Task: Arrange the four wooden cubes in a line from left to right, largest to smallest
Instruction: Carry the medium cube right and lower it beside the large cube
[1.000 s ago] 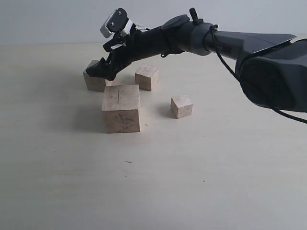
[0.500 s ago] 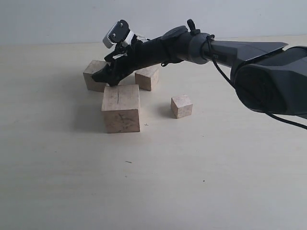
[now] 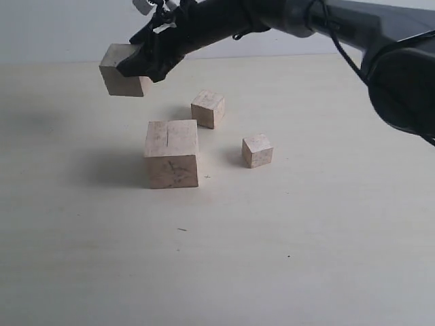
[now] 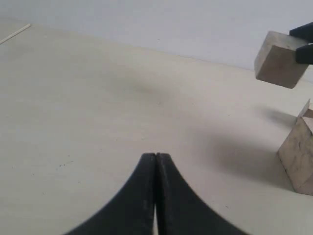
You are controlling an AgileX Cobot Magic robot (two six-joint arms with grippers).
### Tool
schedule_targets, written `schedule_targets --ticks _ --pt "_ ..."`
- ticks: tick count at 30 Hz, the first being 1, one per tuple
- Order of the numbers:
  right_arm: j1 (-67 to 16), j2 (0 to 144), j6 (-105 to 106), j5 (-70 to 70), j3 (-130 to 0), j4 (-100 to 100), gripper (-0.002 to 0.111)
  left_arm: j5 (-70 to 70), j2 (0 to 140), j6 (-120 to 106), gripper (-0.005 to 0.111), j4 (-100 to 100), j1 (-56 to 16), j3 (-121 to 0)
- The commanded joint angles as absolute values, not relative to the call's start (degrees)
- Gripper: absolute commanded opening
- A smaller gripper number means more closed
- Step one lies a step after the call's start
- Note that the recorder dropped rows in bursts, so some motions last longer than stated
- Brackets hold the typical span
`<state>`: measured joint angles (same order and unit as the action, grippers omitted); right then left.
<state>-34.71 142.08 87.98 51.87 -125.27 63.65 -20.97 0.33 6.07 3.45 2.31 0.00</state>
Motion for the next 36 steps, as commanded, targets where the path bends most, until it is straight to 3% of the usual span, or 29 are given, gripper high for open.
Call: schedule_targets --ticks 1,19,36 --pt "-34.67 137.14 78.3 59.85 -125.48 50.51 0.0 -20.48 0.0 6.2 0.0 3.61 2.05 0.0" --pt "-32.6 119.94 61.69 69.96 -125.37 33.21 0.0 -20.48 0.0 6.2 0.0 3.61 2.05 0.0" --pt "-29.84 105.55 65.6 69.96 -100.11 24.88 0.0 -20.59 0.0 6.2 0.0 3.61 2.05 0.0"
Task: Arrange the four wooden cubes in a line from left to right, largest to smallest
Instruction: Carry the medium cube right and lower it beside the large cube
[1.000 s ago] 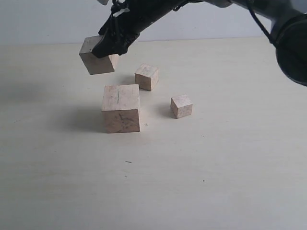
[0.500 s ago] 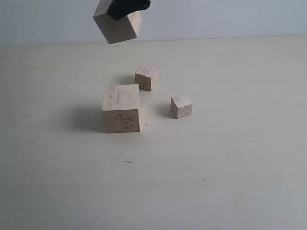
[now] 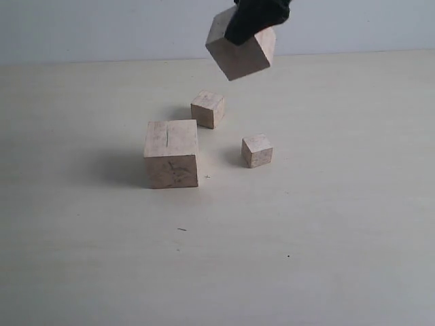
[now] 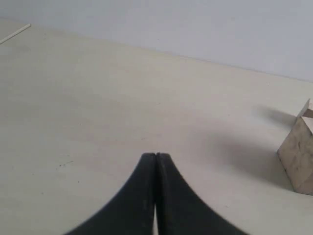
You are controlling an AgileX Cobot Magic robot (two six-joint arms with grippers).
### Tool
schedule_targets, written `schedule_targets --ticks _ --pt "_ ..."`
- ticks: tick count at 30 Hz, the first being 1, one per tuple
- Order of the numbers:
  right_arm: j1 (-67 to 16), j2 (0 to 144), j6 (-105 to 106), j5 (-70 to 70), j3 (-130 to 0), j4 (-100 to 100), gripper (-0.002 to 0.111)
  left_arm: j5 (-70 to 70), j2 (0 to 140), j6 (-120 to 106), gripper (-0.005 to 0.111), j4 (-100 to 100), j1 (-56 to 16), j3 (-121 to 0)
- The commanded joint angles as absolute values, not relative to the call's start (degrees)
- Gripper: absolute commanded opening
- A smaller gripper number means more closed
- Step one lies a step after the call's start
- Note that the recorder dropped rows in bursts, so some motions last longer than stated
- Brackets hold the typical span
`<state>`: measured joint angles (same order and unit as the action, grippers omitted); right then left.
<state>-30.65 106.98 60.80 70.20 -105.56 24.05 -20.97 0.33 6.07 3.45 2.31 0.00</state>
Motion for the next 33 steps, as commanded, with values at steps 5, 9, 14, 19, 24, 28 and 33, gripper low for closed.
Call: schedule_targets --ticks 5,9,14,19,24,28,33 --pt "-25.92 105.4 71.78 67.55 -91.83 29.17 0.0 -20.59 0.0 6.2 0.0 3.61 2.05 0.0" --pt "-22.6 105.52 77.07 62.82 -87.01 35.34 0.0 -20.59 0.0 6.2 0.0 3.61 2.05 0.0" --pt "-20.49 106.98 86.41 61.83 -83.46 48.62 0.0 -20.59 0.0 6.2 0.0 3.61 2.05 0.0" --pt "-20.49 110.76 88.95 61.7 -83.29 53.78 0.0 -20.59 0.0 6.2 0.0 3.61 2.05 0.0" --pt "-20.49 115.19 88.95 61.05 -83.29 53.92 0.0 -20.59 0.0 6.2 0.0 3.61 2.05 0.0" --pt "-20.49 118.34 93.86 60.77 -83.29 55.96 0.0 -20.59 0.0 6.2 0.0 3.61 2.05 0.0" --pt "-20.49 121.16 104.3 62.69 -83.29 63.44 0.0 -20.59 0.0 6.2 0.0 3.61 2.05 0.0"
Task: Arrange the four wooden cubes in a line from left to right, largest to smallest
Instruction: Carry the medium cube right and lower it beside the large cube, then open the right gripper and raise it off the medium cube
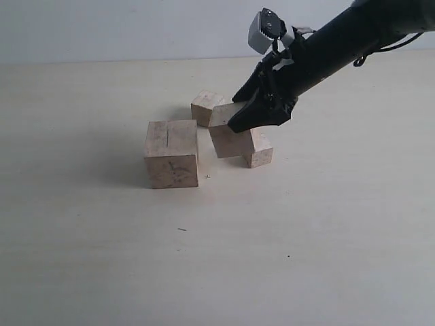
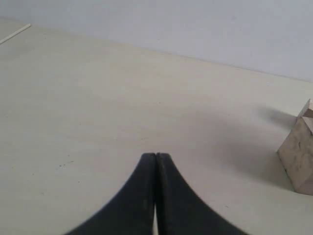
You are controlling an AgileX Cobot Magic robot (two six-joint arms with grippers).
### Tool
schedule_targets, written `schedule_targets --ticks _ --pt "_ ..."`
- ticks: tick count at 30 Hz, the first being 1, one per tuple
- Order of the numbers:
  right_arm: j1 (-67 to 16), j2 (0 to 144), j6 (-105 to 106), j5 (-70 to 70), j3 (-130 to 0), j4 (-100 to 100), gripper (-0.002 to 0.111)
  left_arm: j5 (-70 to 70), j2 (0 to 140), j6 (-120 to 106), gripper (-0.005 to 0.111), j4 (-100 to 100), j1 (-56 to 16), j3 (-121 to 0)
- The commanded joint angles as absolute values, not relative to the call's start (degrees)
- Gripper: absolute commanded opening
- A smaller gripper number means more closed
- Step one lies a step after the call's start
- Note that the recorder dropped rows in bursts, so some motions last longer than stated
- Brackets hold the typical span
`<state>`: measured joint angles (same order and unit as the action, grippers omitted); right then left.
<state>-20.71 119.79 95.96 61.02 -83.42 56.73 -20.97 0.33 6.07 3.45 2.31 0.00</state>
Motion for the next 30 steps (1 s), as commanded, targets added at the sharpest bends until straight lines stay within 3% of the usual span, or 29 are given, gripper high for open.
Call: schedule_targets --ticks 1,21,25,30 --pt "-20.49 121.57 106.59 62.96 -83.29 63.96 0.0 -20.59 0.0 6.2 0.0 3.61 2.05 0.0" --pt "-20.49 130.02 114.49 61.7 -83.29 64.29 0.0 -20.59 0.0 6.2 0.0 3.61 2.05 0.0" --pt "-20.49 130.02 114.49 61.65 -83.29 64.78 0.011 -20.59 0.0 6.2 0.0 3.61 2.05 0.0" --pt "-20.49 130.02 114.38 62.67 -83.29 65.11 0.038 -20.59 0.0 6.2 0.0 3.61 2.05 0.0"
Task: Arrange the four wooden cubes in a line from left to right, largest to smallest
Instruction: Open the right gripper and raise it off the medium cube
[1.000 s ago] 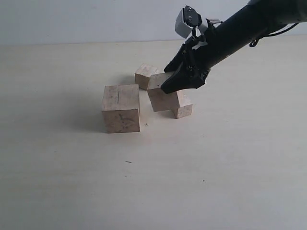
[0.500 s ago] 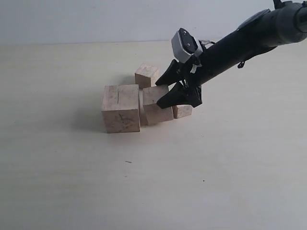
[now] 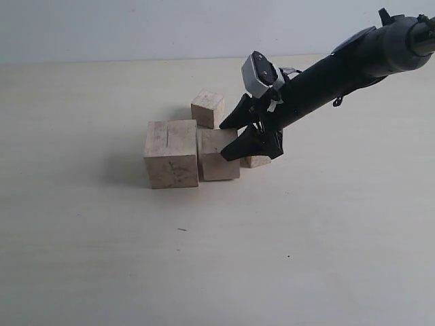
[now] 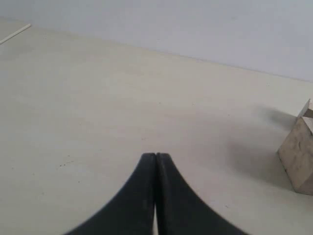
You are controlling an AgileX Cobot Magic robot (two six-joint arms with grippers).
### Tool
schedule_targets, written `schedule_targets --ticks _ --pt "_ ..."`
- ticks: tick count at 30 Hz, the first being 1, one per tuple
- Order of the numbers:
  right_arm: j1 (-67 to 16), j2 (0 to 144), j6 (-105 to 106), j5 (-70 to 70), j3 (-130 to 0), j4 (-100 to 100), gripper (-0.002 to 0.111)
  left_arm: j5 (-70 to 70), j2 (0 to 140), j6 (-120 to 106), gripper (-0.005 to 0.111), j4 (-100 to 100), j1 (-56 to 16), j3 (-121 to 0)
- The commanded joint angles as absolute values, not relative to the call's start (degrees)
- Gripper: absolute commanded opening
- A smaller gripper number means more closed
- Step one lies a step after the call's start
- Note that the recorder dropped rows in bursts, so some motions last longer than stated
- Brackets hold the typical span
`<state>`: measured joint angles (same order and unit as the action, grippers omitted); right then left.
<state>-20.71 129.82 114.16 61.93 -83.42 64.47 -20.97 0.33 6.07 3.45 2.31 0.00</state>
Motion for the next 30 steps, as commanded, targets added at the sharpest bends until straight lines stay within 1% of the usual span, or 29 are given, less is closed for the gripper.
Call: schedule_targets --ticks 1,3,5,8,20,25,30 --pt "-20.49 130.02 114.38 62.82 -83.29 65.65 0.044 -20.59 0.0 6.2 0.0 3.61 2.05 0.0" --pt "-20.49 130.02 114.13 62.82 -83.29 67.13 0.054 -20.59 0.0 6.2 0.0 3.61 2.05 0.0" --pt "-20.49 129.79 113.98 62.82 -83.29 68.77 0.062 -20.59 0.0 6.2 0.0 3.61 2.05 0.0" --pt "-20.49 128.63 113.9 62.82 -83.29 69.02 0.068 -20.59 0.0 6.2 0.0 3.61 2.05 0.0" --pt "-20.49 124.19 111.24 62.03 -83.29 68.53 0.069 -20.59 0.0 6.2 0.0 3.61 2.05 0.0" --pt "-20.49 121.4 110.3 54.89 -83.29 68.71 0.068 -20.59 0.0 6.2 0.0 3.61 2.05 0.0" --pt "-20.49 121.04 107.77 44.45 -83.29 70.09 0.068 -20.59 0.0 6.2 0.0 3.61 2.05 0.0"
